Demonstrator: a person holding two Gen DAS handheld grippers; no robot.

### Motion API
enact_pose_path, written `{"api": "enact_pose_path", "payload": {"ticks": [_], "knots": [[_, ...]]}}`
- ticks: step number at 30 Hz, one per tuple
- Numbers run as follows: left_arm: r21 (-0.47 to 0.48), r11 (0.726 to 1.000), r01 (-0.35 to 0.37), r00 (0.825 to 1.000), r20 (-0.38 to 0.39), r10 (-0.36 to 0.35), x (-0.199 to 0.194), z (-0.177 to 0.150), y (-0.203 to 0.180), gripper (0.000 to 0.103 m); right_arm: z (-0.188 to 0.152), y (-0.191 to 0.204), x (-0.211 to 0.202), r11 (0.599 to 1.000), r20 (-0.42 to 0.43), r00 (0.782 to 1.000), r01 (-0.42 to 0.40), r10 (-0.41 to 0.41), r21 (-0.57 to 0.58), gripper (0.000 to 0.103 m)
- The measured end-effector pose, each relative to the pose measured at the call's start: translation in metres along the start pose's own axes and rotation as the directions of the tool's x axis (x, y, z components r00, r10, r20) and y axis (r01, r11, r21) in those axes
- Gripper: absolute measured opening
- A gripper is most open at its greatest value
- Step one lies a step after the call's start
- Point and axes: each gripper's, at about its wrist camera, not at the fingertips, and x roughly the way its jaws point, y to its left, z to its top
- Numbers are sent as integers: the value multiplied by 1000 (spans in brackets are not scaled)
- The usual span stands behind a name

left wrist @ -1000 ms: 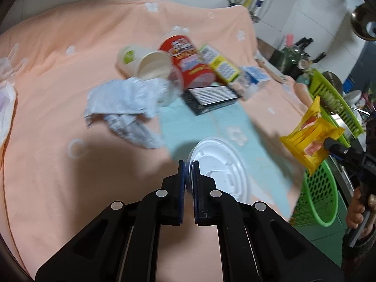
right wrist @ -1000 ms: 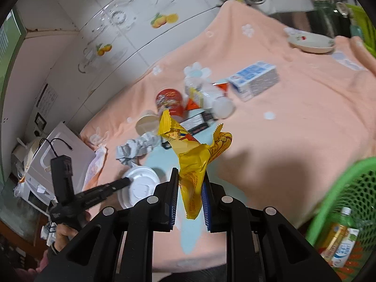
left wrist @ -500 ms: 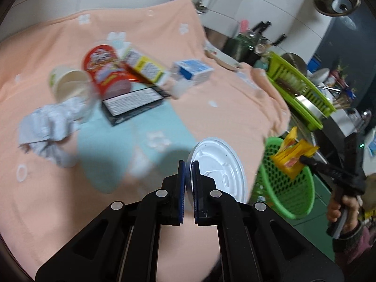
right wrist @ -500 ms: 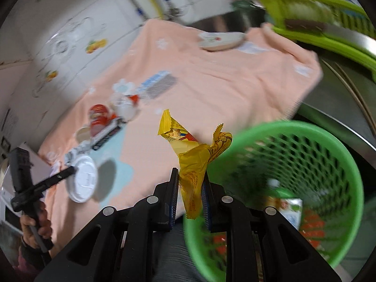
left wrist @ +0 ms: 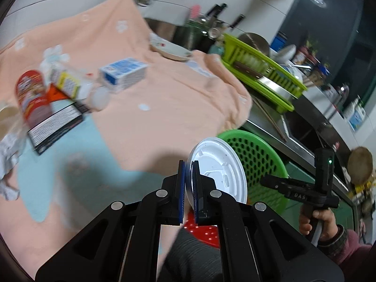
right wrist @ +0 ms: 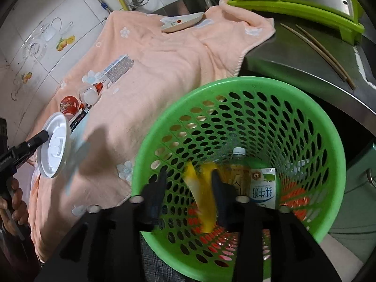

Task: Collect trash
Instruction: 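Drop the wrapper into the basket with the right tool while the left tool drops the lid, then move both open tools back over the remaining trash on the towel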

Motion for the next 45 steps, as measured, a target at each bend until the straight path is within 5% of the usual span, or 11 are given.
{"api": "enact_pose_path", "payload": {"ticks": [12, 23, 29, 35, 45], "knots": [[114, 990, 86, 992, -104, -74, 61, 4, -73, 4, -3, -28, -42, 997, 93, 993, 65, -68, 34, 56], [211, 976, 47, 983, -186, -7, 107, -10, -109, 5, -12, -43, -55, 995, 119, 989, 81, -88, 56, 62], [212, 977, 24, 978, -207, 20, 118, -13, -108, 9, -12, -43, -55, 996, 120, 989, 76, -82, 56, 62], [185, 982, 32, 980, -198, 6, 114, -14, -101, 26, -11, -37, -53, 996, 115, 990, 72, -77, 48, 62], [133, 991, -20, 989, -143, 39, 80, -9, -70, 27, 4, -7, -41, 999, 105, 994, 41, -38, -21, 63]]}}
